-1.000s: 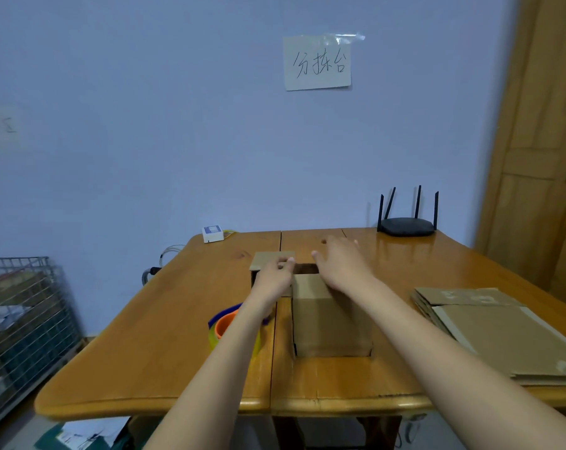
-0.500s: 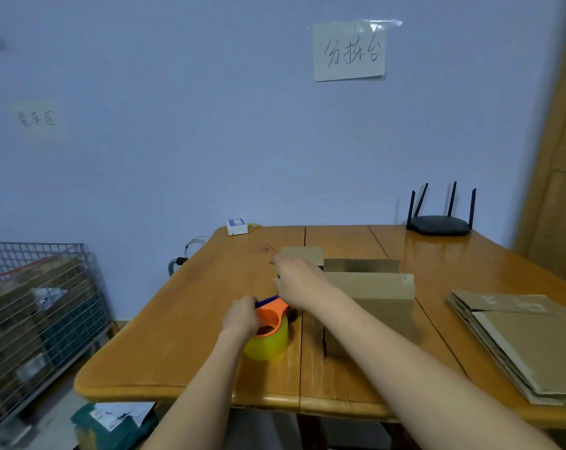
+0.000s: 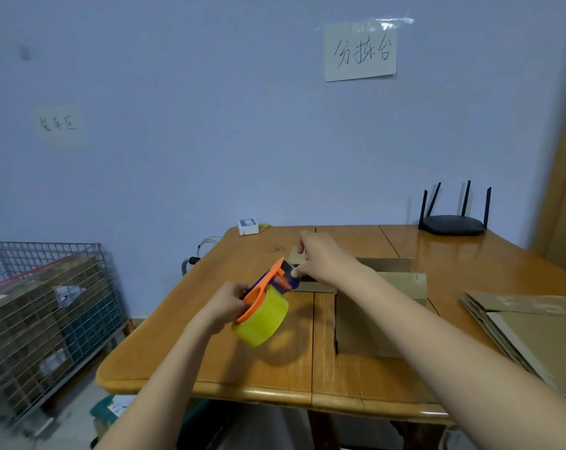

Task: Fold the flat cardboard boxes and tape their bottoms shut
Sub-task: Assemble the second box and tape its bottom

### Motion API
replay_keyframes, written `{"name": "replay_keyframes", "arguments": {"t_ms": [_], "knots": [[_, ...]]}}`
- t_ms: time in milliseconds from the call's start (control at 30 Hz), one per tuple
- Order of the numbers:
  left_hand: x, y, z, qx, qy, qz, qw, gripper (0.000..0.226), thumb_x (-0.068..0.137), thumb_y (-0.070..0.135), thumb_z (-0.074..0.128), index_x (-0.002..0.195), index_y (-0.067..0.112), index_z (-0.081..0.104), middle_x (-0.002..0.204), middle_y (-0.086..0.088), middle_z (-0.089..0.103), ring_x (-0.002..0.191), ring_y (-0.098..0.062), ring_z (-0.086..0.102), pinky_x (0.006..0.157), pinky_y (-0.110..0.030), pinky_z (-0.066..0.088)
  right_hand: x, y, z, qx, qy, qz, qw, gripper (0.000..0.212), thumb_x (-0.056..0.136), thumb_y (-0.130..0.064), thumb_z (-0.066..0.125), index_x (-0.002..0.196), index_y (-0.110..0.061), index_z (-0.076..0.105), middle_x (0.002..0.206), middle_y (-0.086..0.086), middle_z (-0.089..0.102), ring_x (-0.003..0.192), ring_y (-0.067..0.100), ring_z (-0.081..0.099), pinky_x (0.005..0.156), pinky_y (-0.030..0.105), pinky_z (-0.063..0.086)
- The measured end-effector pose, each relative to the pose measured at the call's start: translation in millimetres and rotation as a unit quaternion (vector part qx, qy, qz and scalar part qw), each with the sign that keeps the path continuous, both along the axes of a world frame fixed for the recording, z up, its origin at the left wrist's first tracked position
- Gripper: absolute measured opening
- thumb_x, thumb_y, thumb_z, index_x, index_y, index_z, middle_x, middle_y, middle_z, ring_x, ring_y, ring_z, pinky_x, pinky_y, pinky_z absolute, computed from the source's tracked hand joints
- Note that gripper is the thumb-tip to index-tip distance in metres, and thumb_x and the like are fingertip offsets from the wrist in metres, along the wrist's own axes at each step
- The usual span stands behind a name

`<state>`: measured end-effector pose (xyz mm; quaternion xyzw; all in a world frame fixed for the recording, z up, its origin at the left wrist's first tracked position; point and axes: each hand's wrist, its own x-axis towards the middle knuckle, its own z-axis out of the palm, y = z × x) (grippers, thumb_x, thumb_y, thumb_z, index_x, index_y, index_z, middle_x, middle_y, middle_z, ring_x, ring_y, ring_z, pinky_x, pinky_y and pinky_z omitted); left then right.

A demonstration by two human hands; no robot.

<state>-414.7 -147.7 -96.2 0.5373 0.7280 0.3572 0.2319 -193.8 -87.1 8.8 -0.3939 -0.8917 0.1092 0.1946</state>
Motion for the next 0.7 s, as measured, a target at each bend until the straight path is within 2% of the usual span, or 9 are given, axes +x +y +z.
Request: {"name": "replay_keyframes", "arguments": {"t_ms": [133,200,267,400,500,600,700], "knots": [[1.6,-10.7,12.3,-0.014,-0.04,-0.048,0.998,0.02,0.087,0.023,0.064,0.103,0.019,0.075,0.091,-0.011,0.076,0.082,-0.027,0.07,0.069,-0.036,0.053,4.5,-4.9,2.2,-0.011,0.004,-0.004,1.0,0.046,0.08,-0.035,0.082,0.1,-0.017,0.045,0.095,-0.004,0.049,0.088,0.017,0.05,0.062,0.028,0.039],[6.1,-13.4,16.7,-0.017,-0.049,-0.068,0.996,0.02,0.092,0.018,0.064,0.109,0.017,0.074,0.095,-0.013,0.076,0.084,-0.029,0.071,0.069,-0.036,0.054,6.2,-7.2,1.7,-0.008,0.01,-0.005,1.0,0.045,0.08,-0.036,0.081,0.099,-0.017,0.045,0.095,-0.004,0.049,0.087,0.017,0.049,0.057,0.026,0.035],[11.3,-14.7,20.8,-0.024,-0.059,-0.091,0.994,0.022,0.093,0.014,0.065,0.114,0.015,0.072,0.098,-0.011,0.076,0.091,-0.03,0.072,0.076,-0.039,0.057,7.2,-7.2,0.8,-0.002,0.012,-0.009,1.0,0.043,0.08,-0.035,0.081,0.096,-0.017,0.045,0.094,-0.002,0.052,0.084,0.017,0.05,0.054,0.026,0.034],[17.7,-16.5,26.9,-0.033,-0.061,-0.123,0.99,0.025,0.094,0.01,0.065,0.117,0.015,0.071,0.1,-0.01,0.076,0.092,-0.027,0.072,0.081,-0.04,0.057,10.9,-4.2,2.7,0.0,0.007,-0.033,0.999,0.037,0.077,-0.034,0.084,0.083,-0.015,0.052,0.09,0.004,0.063,0.084,0.023,0.062,0.058,0.03,0.042],[19.4,-17.1,28.4,-0.034,-0.06,-0.133,0.989,0.023,0.094,0.011,0.065,0.116,0.015,0.072,0.1,-0.011,0.076,0.089,-0.026,0.071,0.081,-0.04,0.056,13.8,-4.5,4.0,0.002,0.003,-0.029,1.0,0.038,0.079,-0.031,0.082,0.069,-0.018,0.048,0.082,0.004,0.06,0.079,0.023,0.059,0.055,0.028,0.04],[20.8,-18.0,29.5,-0.048,-0.054,-0.151,0.986,0.024,0.094,0.01,0.065,0.117,0.015,0.071,0.102,-0.01,0.076,0.09,-0.024,0.072,0.08,-0.04,0.056,14.7,-3.8,2.3,-0.003,0.003,-0.02,1.0,0.032,0.079,-0.03,0.081,0.068,-0.016,0.056,0.08,0.004,0.065,0.082,0.023,0.064,0.065,0.034,0.052],[21.6,-19.9,31.0,-0.069,-0.049,-0.169,0.982,0.028,0.094,0.009,0.065,0.121,0.014,0.067,0.106,-0.01,0.075,0.096,-0.026,0.071,0.084,-0.044,0.056,15.7,-4.0,3.0,-0.016,0.006,-0.002,1.0,0.027,0.08,-0.027,0.081,0.065,-0.016,0.061,0.07,-0.001,0.063,0.08,0.02,0.064,0.064,0.031,0.05]]}}
